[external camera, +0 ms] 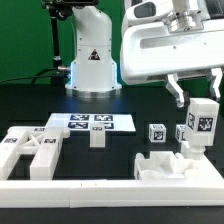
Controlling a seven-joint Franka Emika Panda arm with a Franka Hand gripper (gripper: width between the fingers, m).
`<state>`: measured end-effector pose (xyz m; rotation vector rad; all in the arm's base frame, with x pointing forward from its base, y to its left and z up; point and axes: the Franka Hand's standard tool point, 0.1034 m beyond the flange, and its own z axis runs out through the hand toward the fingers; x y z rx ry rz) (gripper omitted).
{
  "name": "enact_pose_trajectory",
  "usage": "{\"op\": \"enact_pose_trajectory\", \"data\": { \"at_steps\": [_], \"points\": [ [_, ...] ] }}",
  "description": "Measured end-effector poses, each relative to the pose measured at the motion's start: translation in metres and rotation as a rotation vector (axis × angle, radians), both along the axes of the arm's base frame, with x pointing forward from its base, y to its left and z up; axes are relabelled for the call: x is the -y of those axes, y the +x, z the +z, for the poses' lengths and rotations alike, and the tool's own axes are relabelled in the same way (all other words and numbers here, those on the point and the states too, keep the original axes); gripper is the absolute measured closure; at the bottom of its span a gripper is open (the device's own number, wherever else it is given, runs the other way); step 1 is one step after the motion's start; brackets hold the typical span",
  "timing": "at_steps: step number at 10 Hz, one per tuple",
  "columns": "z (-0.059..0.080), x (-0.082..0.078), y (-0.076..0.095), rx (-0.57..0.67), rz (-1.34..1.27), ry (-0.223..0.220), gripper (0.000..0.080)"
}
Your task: Assemble chair
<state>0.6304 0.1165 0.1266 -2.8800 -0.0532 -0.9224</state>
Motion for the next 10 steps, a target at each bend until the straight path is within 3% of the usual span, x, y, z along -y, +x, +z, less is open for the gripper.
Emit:
{"op": "enact_pose_trajectory", "data": {
  "at_steps": [4, 10],
  "points": [
    [-0.021, 0.000, -0.005, -0.029, 0.007, -0.008, 0.0517],
    [-0.027, -0.004, -0.003, -0.029, 0.016, -0.008, 0.0517]
  ]
}}
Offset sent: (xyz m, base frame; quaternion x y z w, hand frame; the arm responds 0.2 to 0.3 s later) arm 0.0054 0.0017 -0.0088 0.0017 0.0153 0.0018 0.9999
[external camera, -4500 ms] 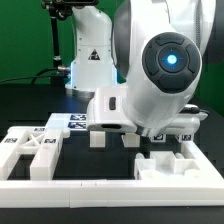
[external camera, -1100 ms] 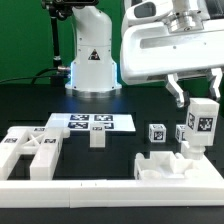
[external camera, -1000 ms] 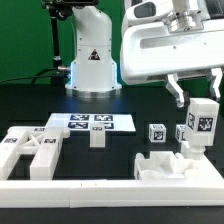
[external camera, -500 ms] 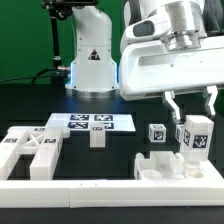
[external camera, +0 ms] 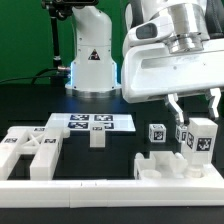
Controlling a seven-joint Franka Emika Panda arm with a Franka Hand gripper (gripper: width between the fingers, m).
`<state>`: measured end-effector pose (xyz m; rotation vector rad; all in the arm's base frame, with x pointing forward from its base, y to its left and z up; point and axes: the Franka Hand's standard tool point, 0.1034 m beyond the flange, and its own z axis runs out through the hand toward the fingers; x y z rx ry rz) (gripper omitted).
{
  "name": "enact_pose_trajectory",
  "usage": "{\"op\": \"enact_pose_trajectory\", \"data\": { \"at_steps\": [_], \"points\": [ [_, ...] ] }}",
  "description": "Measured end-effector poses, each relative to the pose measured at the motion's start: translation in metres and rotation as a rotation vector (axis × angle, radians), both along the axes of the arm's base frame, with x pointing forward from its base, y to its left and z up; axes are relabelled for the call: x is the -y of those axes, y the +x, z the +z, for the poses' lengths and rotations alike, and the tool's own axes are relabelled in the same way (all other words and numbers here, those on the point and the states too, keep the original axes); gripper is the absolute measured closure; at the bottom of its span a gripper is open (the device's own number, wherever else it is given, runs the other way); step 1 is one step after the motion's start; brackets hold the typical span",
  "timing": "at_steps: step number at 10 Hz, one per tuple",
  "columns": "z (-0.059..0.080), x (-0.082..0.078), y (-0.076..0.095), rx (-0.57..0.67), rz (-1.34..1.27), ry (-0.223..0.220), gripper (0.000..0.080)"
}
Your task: Assemble chair
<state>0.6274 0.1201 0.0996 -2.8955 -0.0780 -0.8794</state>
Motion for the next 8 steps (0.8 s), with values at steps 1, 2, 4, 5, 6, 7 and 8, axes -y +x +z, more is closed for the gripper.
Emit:
{"op": "enact_pose_trajectory", "data": {
  "at_steps": [1, 2, 4, 5, 6, 7, 8],
  "points": [
    [-0.0036, 0.0001, -0.0013, -0.005, 0.001, -0.002, 0.0517],
    [-0.0067, 0.0003, -0.0024, -0.010, 0.003, -0.003, 0.0517],
    [-0.0124, 0.0006, -0.0037, -0.008, 0.004, -0.004, 0.0517],
    [-0.0123, 0.0011, -0.0024, 0.008, 0.009, -0.009, 0.0517],
    [-0.0122, 0.0012, -0.0020, 0.014, 0.011, -0.010, 0.0517],
    [-0.0122, 0.0012, -0.0021, 0.014, 0.013, -0.012, 0.0517],
    [-0.0123, 0.0012, -0.0021, 0.014, 0.015, -0.013, 0.0517]
  ]
}}
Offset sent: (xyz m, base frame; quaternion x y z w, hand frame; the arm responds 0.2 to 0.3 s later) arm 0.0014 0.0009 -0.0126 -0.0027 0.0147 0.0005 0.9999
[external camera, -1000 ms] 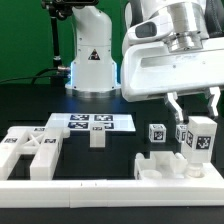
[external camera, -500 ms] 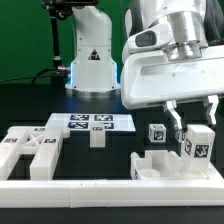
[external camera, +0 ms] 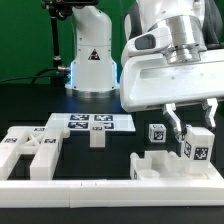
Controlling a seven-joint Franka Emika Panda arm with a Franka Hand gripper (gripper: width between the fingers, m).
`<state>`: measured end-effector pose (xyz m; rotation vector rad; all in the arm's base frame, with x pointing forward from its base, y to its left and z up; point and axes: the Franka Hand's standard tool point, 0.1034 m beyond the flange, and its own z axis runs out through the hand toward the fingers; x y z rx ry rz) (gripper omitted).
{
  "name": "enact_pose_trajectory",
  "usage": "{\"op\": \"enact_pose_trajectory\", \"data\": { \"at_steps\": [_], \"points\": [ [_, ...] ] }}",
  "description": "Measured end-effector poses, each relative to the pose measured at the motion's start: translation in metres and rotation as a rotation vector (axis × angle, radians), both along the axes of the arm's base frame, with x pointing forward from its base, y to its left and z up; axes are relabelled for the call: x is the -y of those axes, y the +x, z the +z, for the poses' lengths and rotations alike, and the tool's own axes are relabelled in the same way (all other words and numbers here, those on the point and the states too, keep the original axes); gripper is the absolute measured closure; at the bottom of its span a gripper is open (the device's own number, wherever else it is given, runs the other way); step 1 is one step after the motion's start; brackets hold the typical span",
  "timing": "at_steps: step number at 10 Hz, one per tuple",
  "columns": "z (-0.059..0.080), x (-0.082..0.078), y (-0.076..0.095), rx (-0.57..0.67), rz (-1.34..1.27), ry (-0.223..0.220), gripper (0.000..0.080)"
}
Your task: Assemble chair
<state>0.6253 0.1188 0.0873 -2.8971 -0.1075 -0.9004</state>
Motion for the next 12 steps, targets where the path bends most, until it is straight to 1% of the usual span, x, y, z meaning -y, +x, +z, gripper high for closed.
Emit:
{"op": "enact_pose_trajectory", "data": {
  "at_steps": [1, 2, 3, 4, 8, 9, 10, 11, 12],
  "points": [
    [0.000, 0.000, 0.000, 0.000, 0.003, -0.002, 0.0327],
    [0.000, 0.000, 0.000, 0.001, 0.006, -0.004, 0.0327],
    [0.000, 0.000, 0.000, 0.001, 0.009, -0.006, 0.0196],
    [0.000, 0.000, 0.000, 0.002, 0.012, -0.008, 0.0159],
    [0.000, 0.000, 0.000, 0.001, 0.016, -0.011, 0.0151],
    [-0.002, -0.004, 0.001, -0.077, -0.014, 0.008, 0.0151],
    [0.004, -0.007, 0.012, -0.077, -0.010, 0.006, 0.0151],
    [0.001, -0.004, 0.013, -0.094, -0.002, -0.002, 0.0151],
    [-0.006, 0.004, 0.009, -0.168, 0.004, -0.004, 0.0151]
  ]
}}
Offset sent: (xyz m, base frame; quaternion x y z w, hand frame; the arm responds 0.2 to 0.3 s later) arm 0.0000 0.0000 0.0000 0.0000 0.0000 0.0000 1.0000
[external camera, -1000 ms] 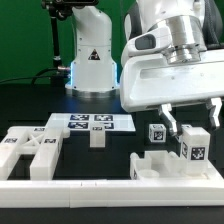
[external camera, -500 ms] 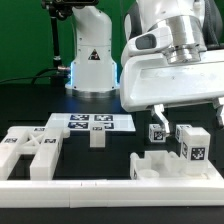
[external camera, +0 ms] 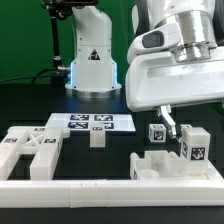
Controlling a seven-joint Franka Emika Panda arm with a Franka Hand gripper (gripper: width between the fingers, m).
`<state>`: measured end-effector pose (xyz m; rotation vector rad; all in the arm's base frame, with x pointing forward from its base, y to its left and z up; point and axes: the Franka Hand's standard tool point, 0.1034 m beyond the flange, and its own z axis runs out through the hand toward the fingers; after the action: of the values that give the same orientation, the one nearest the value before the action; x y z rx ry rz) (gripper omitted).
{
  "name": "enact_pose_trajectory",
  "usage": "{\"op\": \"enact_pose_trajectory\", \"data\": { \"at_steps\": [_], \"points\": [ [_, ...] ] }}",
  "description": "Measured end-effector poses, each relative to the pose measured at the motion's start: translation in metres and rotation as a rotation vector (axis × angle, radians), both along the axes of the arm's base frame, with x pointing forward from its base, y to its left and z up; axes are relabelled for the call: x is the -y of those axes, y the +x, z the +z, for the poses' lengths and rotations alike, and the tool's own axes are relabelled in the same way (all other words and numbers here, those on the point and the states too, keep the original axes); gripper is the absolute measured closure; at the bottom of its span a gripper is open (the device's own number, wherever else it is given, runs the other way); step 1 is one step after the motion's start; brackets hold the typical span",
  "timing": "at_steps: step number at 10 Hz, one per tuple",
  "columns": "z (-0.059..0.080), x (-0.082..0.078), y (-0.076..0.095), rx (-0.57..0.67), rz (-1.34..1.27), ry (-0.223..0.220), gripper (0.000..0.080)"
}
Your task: Assemble chair
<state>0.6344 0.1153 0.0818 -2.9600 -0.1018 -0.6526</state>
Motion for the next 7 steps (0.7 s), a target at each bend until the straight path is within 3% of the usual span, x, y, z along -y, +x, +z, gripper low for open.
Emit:
{"op": "enact_pose_trajectory", "data": {
  "at_steps": [3, 5, 7],
  "points": [
    [-0.001, -0.005, -0.004, -0.215, 0.018, 0.011, 0.0151],
    [0.004, -0.008, 0.010, -0.421, -0.015, 0.003, 0.0151],
    [0.003, -0.009, 0.018, -0.447, -0.055, 0.014, 0.0151]
  ]
}}
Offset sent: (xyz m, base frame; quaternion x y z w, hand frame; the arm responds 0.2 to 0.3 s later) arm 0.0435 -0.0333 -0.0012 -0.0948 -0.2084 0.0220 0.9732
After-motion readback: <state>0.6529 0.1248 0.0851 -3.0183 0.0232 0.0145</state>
